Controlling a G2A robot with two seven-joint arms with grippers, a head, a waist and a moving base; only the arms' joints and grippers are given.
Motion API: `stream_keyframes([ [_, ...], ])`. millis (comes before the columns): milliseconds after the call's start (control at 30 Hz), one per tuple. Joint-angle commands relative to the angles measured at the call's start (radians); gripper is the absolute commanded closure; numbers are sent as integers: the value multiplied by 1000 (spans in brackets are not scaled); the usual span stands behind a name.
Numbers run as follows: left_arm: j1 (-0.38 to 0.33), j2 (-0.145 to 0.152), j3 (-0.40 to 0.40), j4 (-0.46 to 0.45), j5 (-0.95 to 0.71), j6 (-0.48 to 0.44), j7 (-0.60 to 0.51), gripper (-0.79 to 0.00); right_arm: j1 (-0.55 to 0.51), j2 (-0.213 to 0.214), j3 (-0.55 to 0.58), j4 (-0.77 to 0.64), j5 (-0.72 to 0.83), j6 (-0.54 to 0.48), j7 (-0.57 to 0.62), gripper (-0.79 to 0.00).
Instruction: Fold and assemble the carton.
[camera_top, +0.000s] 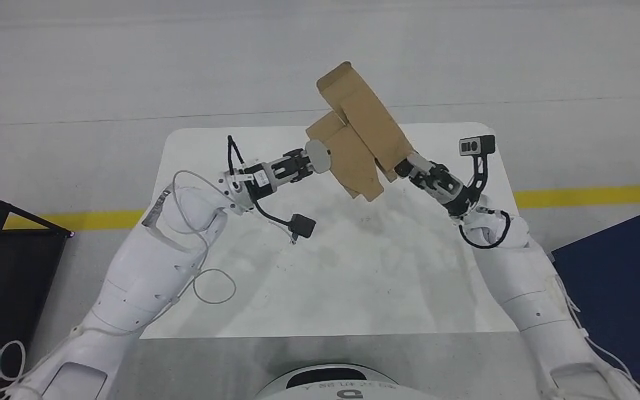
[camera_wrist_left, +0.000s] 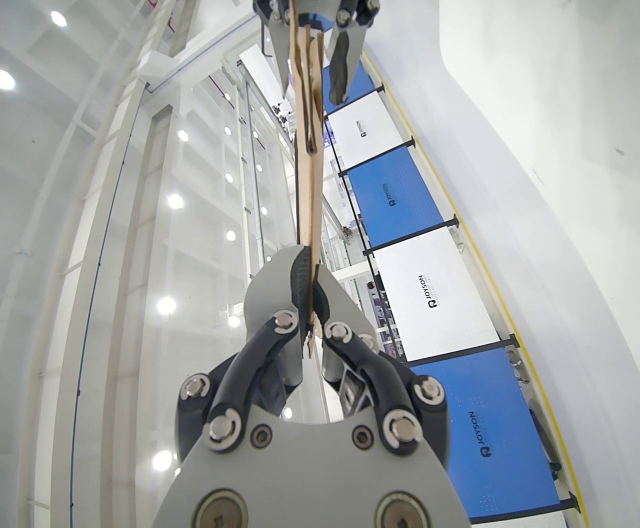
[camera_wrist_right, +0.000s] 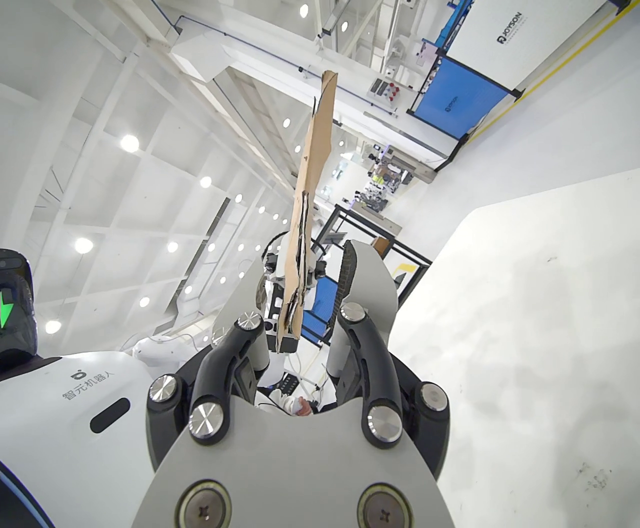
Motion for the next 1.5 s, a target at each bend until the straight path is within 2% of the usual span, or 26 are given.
stream_keyframes([
  [0,2,-1,1,-1,-5,4,8,0,-1,-1,-3,-1,8,1,14,-345],
  [133,5,-2,4,-3,-1,11,19,0,0,-2,-5,-2,17,10,32,-320],
  [233,8,-2,4,-5,4,17,24,0,-1,-4,-7,-5,31,10,40,-237],
  [400,16,-2,-2,0,6,20,25,0,-6,-5,-6,-9,46,11,57,0],
  [433,17,-1,-5,4,5,22,26,0,-6,-5,-6,-10,47,12,59,0],
  [500,19,-1,-9,9,1,28,33,-419,-7,-6,-5,-11,48,14,60,0],
  [533,21,0,-13,13,-1,32,37,-785,-8,-6,-4,-12,47,15,60,0],
  [633,28,4,-37,42,-18,47,54,-785,-9,-6,-1,-13,37,20,58,0],
  [800,73,21,-174,103,-179,76,65,-785,0,1,12,-10,-59,25,90,0],
  [900,84,30,-240,117,-298,45,139,-785,8,6,20,-13,-140,23,91,0],
  [1000,63,34,-279,150,-430,18,241,-785,16,10,21,-37,-224,31,85,0],
  [1133,5,32,-274,222,-485,-2,324,-785,8,14,22,-100,-314,50,66,0],
  [1333,-49,22,-230,316,-525,37,407,-785,8,14,22,-100,-314,50,66,0],
  [1467,-76,15,-203,387,-591,16,503,-785,8,14,22,-100,-314,50,66,0],
])
